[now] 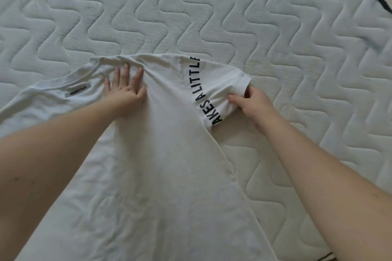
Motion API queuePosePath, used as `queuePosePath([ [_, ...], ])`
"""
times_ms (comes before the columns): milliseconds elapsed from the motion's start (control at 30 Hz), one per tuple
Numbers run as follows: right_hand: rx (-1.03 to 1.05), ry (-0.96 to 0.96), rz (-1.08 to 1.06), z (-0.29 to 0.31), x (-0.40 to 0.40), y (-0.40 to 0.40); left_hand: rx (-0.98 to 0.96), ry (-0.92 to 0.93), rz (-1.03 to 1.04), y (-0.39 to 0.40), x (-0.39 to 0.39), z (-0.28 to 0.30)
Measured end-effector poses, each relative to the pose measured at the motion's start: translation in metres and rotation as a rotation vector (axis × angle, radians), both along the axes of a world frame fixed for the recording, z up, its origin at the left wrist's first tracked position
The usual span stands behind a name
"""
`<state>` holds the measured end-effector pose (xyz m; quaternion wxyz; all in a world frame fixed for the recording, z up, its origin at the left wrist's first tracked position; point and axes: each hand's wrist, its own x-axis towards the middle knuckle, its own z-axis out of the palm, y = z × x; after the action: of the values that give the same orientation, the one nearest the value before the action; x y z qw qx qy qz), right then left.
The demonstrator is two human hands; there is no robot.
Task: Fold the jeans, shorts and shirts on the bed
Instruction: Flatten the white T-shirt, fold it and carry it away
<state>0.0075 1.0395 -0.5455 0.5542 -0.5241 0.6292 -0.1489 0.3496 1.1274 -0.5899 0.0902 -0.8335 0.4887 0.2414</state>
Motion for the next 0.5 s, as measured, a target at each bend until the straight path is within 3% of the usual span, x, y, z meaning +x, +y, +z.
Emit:
queuePosePath([
  [100, -0.015, 0.09, -0.001, 0.0, 0.002, 0.008, -0.245, -0.11, -0.09, -0.014, -0.02, 0.025],
  [200, 0.141, 0.098, -0.007, 0.003, 0.0, 0.014, -0.395, -0.015, -0.259, -0.037, -0.072, 0.038],
  [300, 0.259, 0.015, 0.125, 0.011, -0.004, 0.021, -0.304, 0.029, -0.431, -0.074, -0.126, 0.038],
  [400, 0.124, 0.079, 0.297, 0.016, -0.006, 0.029, -0.166, 0.014, -0.494, -0.111, -0.148, 0.041],
  [500, -0.022, 0.074, 0.231, 0.018, -0.005, 0.032, -0.101, -0.044, -0.456, -0.139, -0.151, 0.05],
])
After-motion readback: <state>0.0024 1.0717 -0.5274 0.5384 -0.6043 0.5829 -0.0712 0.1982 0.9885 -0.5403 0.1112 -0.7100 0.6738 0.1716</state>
